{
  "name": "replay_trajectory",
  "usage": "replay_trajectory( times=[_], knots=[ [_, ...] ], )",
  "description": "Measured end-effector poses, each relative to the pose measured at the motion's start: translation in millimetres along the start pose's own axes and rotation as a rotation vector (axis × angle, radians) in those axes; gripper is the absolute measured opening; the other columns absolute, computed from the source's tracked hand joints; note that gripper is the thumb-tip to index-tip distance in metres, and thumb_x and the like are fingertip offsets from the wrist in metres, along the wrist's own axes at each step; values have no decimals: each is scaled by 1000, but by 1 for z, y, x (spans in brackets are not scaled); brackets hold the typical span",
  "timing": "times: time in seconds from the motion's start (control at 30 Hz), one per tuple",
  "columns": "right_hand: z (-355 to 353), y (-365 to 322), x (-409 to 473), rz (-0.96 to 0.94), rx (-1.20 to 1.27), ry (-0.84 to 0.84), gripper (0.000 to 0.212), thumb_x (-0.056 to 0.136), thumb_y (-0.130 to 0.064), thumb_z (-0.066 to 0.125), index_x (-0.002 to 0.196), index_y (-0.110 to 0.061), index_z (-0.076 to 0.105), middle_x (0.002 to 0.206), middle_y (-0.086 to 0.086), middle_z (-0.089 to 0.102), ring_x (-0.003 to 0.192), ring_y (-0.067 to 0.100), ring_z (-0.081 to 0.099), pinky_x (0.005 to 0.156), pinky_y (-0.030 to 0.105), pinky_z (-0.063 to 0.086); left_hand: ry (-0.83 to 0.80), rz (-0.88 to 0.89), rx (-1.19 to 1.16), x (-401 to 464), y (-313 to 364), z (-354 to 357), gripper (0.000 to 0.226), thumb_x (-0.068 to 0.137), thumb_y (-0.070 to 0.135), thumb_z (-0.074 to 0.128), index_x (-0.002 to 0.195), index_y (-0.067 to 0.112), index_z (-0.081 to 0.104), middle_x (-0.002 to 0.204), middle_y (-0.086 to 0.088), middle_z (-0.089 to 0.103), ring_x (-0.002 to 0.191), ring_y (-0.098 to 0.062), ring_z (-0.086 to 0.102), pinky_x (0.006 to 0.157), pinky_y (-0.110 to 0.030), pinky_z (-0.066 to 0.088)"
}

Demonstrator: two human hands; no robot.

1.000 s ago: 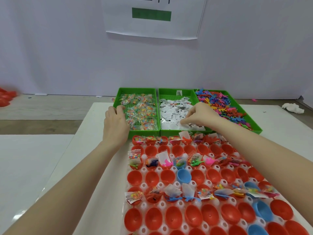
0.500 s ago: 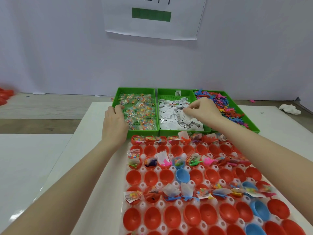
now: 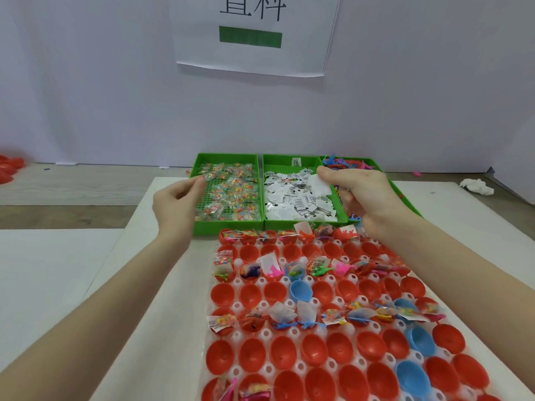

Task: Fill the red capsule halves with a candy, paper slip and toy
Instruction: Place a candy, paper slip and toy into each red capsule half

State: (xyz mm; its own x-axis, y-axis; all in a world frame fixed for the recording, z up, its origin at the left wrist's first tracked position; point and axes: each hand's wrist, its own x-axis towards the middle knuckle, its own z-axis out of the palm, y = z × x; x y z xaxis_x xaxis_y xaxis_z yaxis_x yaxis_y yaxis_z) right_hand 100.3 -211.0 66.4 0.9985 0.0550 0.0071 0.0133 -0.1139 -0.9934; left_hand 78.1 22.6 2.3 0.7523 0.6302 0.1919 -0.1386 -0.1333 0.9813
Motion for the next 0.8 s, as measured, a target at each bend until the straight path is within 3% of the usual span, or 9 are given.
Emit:
replay_trajectory(
  times=[0.07, 0.13, 0.23, 0.33, 0.5, 0.63, 0.8],
  knots=[
    [4, -10, -29, -4, 26, -126, 34, 76, -30, 70, 45, -21, 59, 36, -9, 27, 37, 9, 21, 44, 14, 28, -133, -57, -118, -32, 25, 0, 26, 74, 22, 72, 95, 6, 71, 74, 8, 71, 72, -1, 62, 66, -11, 46],
    [10, -17, -59, -27, 59, -216, 43, 73, -33, 67, 34, -25, 54, 36, -9, 27, 40, 9, 23, 58, 18, 35, -309, -128, -193, -74, 46, -1, 25, 60, 33, 71, 78, 17, 75, 71, 10, 71, 64, 5, 60, 61, -12, 42],
    [16, -23, -96, -70, 109, -331, 37, 69, -35, 65, 34, -27, 55, 35, -11, 30, 37, 6, 25, 55, 14, 34, -445, -332, -367, -121, 64, -3, 16, 52, 26, 70, 64, 18, 76, 59, 6, 67, 48, 2, 56, 47, -9, 42],
    [14, -22, -119, -98, 122, -363, 24, 63, -34, 66, 42, -24, 62, 34, -13, 35, 36, 4, 27, 55, 21, 31, -459, -455, -464, -146, 70, -10, 11, 52, 17, 68, 60, 13, 74, 65, -3, 70, 54, -7, 65, 49, -11, 48],
    [5, -16, -137, -122, 163, -243, 14, 63, -28, 67, 57, -15, 67, 33, -12, 40, 32, 1, 30, 39, 10, 29, -460, -432, -497, -173, 83, -21, 32, 59, 13, 67, 89, 2, 69, 76, -8, 73, 65, -12, 70, 54, -12, 50],
    [1, -6, -152, -220, 134, -127, 15, 65, -29, 66, 57, -16, 68, 36, -10, 44, 34, 0, 33, 42, 9, 32, -473, -384, -498, -189, 90, -27, 25, 58, 12, 64, 80, 12, 76, 76, -6, 73, 68, -12, 71, 56, -11, 50],
    [4, 3, -164, -484, -173, -87, 13, 71, -35, 72, 66, -23, 72, 42, -8, 45, 39, 2, 35, 42, 10, 27, -622, -260, -395, -196, 97, -37, 20, 59, 26, 65, 74, 28, 77, 76, 1, 74, 73, -5, 70, 61, -11, 51]
  ],
)
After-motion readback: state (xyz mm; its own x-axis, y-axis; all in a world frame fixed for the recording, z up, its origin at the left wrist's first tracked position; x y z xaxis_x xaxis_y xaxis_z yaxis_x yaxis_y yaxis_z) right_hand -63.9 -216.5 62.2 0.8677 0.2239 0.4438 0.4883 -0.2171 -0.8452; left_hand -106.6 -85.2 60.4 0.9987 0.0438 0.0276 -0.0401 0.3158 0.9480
